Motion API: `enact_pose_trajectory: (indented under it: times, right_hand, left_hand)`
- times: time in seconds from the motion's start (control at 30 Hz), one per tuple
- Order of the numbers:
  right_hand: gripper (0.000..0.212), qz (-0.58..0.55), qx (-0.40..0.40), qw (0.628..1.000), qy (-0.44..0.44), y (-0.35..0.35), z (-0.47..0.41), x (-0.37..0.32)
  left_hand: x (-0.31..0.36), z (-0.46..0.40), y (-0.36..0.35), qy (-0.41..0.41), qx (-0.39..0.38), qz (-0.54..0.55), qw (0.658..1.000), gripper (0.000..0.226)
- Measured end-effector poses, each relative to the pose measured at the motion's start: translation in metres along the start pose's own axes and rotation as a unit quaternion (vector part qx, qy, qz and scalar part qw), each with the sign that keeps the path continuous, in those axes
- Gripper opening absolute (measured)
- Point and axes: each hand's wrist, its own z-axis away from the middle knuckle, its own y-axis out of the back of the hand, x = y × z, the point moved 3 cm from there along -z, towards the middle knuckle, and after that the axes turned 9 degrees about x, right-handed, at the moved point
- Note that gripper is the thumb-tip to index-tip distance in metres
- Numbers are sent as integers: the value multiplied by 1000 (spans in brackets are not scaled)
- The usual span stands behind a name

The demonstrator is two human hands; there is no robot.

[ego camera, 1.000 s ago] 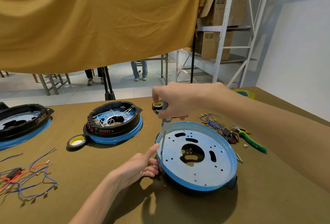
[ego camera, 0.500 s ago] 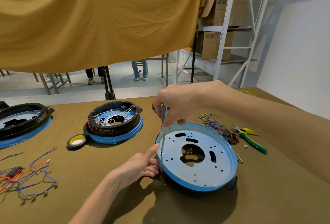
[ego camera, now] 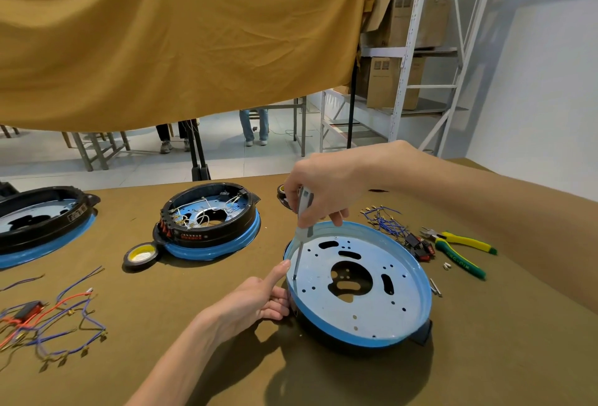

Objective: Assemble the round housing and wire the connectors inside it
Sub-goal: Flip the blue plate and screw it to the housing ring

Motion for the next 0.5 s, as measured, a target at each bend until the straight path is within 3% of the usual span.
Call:
enact_pose_trajectory:
  times: [0.33, 0.5]
  right_hand:
    - [17, -1, 14, 1000, 20, -4, 1, -3]
    - [26, 3, 9, 1000, -1, -7, -1, -1]
  left_hand:
    - [-1, -5, 3, 3, -3, -26, 1000, 105]
    - [-3, -7, 5, -1, -7, -26, 1000, 119]
